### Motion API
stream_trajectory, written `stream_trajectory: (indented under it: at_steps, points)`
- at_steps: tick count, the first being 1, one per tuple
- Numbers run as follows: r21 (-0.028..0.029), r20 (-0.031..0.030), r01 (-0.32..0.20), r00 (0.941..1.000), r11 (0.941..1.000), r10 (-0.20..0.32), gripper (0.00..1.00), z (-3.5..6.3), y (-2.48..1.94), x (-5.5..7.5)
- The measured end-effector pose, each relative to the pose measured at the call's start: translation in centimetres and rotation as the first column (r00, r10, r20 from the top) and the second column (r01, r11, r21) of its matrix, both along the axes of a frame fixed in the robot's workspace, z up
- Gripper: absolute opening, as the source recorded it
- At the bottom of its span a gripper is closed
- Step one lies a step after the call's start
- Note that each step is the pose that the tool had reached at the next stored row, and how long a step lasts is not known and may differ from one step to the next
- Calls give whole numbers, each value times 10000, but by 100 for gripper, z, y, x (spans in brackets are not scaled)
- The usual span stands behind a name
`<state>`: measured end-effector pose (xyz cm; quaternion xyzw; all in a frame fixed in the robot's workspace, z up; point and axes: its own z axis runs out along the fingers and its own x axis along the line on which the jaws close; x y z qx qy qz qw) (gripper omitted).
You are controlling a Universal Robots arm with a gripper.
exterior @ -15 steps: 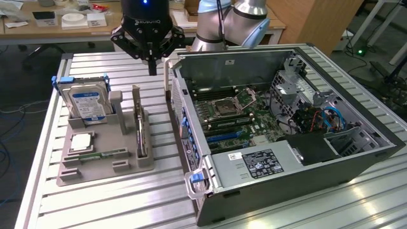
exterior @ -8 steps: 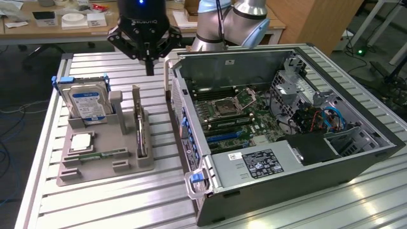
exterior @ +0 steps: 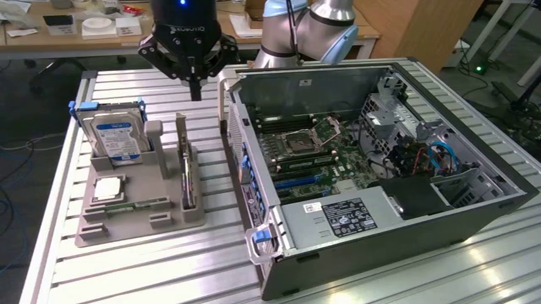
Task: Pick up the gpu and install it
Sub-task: 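Reach for the gpu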
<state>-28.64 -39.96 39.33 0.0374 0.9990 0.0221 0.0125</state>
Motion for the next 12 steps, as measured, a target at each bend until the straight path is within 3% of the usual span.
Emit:
stream_trajectory:
  at_steps: [12]
  points:
    - [0,1,0,10000,10000,0,11,0,-1,-83]
